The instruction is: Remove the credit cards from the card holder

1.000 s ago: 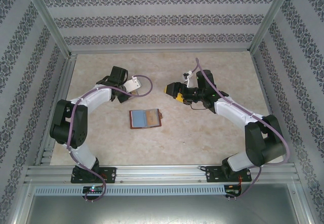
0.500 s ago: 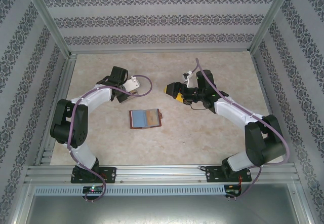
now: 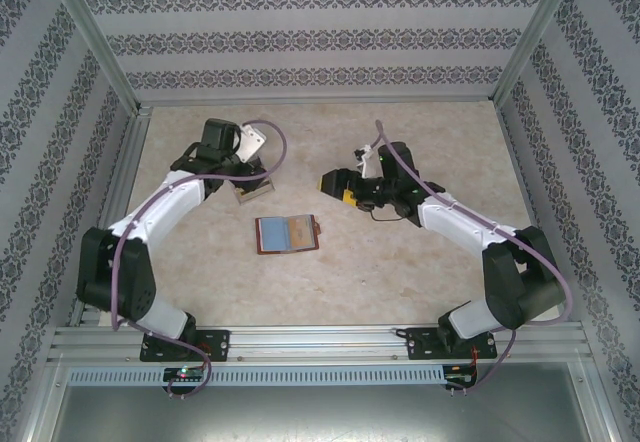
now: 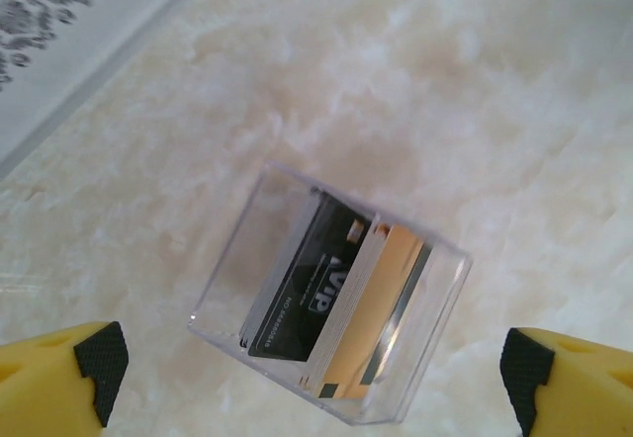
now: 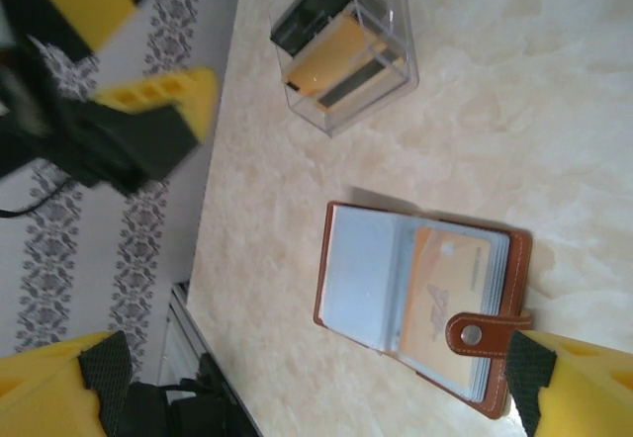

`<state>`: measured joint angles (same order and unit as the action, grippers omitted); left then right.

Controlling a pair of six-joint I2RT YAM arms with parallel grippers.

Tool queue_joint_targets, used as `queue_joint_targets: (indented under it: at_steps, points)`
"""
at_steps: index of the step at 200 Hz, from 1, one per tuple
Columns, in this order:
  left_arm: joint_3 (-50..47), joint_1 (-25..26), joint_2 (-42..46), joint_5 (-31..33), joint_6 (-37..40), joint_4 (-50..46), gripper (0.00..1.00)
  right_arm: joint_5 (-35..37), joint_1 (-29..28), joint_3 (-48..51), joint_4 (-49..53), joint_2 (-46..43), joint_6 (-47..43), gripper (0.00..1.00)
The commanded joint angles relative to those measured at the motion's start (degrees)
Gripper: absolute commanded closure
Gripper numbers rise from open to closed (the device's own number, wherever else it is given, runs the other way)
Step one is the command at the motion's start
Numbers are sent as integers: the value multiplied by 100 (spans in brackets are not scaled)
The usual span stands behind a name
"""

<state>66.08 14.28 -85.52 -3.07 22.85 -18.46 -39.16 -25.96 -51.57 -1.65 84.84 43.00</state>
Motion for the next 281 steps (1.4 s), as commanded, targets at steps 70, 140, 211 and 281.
queue_joint_targets:
  at_steps: [70,140,211,281]
  points:
    - [-1314,-250,1882,41,-4886,-765,1,1481,-1371,-367,601,524,-518,2]
    - [-3019,-269,2561,-1503,-6636,-122,25,1547,-1813,-921,635,1508,-451,2]
    - [-3471,-200,1586,-2438,-7218,998,100,1696,-1770,-1098,817,2012,-401,2]
    - [-3217,-45,1358,-2350,-7106,807,100,1967,-1678,-1066,1082,1842,-524,2]
